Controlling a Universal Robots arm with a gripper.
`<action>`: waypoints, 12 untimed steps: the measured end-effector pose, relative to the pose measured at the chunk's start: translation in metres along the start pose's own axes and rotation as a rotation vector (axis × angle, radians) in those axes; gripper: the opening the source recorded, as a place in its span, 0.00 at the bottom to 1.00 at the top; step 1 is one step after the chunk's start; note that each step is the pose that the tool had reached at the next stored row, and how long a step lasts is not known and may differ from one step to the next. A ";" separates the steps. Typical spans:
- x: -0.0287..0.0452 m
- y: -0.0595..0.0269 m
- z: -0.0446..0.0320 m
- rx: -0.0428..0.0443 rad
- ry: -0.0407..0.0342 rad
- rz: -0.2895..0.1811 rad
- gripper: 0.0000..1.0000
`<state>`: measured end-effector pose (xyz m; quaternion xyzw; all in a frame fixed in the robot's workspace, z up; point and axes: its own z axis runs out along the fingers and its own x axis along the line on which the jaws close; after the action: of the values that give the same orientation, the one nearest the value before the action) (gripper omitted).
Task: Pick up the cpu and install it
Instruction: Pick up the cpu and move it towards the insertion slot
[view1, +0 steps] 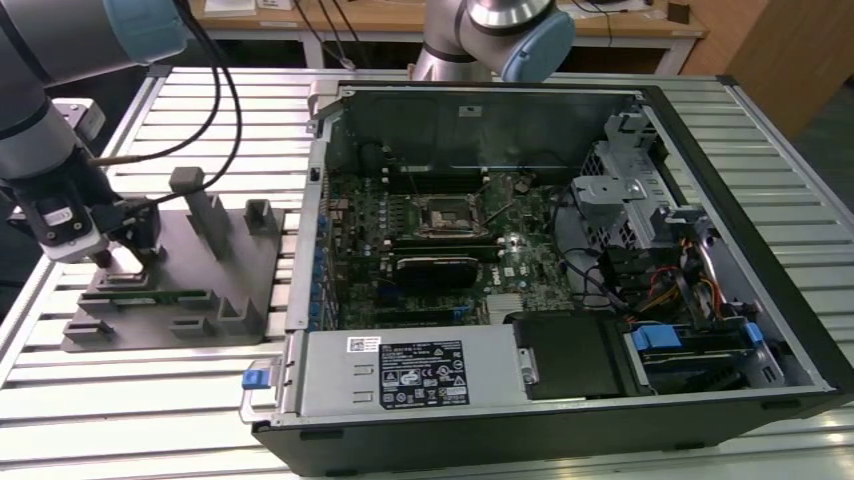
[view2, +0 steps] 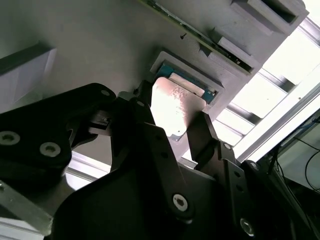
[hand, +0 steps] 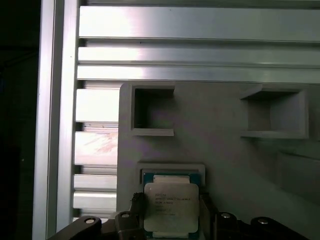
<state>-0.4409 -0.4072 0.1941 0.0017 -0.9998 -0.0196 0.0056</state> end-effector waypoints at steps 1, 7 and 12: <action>0.0000 0.0001 -0.0016 0.0000 0.0000 0.000 0.53; 0.0002 0.0005 -0.0113 0.0000 0.0001 0.000 0.53; 0.0002 0.0006 -0.0145 -0.0002 0.0000 0.000 0.53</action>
<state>-0.4410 -0.4072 0.2086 0.0017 -0.9998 -0.0197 0.0056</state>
